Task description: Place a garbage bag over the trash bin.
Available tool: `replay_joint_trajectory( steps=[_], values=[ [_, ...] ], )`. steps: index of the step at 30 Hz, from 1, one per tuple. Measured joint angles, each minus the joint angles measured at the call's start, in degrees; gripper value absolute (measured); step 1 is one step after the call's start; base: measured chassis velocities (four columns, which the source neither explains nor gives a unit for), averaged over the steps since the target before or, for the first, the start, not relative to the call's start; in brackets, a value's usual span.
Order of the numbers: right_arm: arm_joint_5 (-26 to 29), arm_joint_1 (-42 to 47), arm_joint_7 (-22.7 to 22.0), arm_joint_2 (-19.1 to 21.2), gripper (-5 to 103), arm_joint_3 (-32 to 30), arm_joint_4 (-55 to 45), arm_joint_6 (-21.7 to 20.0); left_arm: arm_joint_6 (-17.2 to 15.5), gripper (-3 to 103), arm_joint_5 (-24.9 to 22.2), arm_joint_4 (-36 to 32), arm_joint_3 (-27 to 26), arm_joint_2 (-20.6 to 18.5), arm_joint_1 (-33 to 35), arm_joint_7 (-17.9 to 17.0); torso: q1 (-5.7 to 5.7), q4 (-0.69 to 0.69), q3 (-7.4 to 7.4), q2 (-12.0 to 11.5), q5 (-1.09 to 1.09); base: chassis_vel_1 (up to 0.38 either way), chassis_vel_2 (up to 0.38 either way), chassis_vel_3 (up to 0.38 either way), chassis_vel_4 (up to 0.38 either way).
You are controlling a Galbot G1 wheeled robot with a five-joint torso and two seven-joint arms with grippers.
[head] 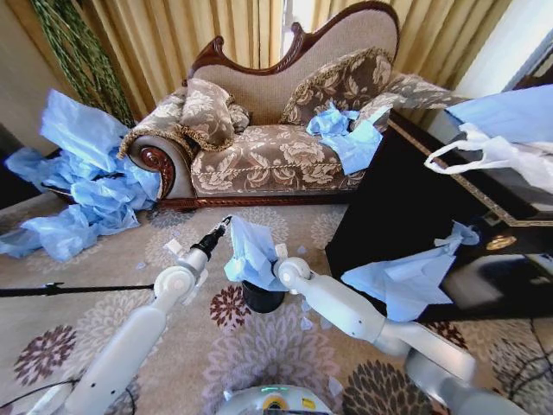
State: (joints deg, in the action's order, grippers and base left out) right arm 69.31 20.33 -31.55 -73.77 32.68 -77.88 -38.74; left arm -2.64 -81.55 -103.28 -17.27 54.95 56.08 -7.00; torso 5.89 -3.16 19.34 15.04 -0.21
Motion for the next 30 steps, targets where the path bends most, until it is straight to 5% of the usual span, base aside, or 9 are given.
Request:
replay_joint_trajectory(
  steps=[10,22,30],
  values=[
    [-1.4,-0.8,0.4,-4.0,0,1.3,7.3,-1.2,0.1,0,0.7,5.3,0.7,1.6,-0.2,1.9,-0.01,-0.01,-0.01,0.0,0.0,0.0,0.0,0.0,0.0],
    [-11.8,-0.2,6.1,-13.7,0,-2.9,26.1,0.1,0.3,0,4.8,13.4,1.4,4.4,-0.9,4.9,-0.01,0.0,0.0,0.0,0.0,0.0,0.0,0.0,0.0],
    [-15.6,-0.1,8.2,-15.5,0,-4.8,31.0,1.8,-0.1,0,6.7,13.7,2.3,6.4,-1.6,5.1,-0.01,-0.01,0.0,0.0,0.01,0.0,0.0,0.0,0.0]
  ],
)
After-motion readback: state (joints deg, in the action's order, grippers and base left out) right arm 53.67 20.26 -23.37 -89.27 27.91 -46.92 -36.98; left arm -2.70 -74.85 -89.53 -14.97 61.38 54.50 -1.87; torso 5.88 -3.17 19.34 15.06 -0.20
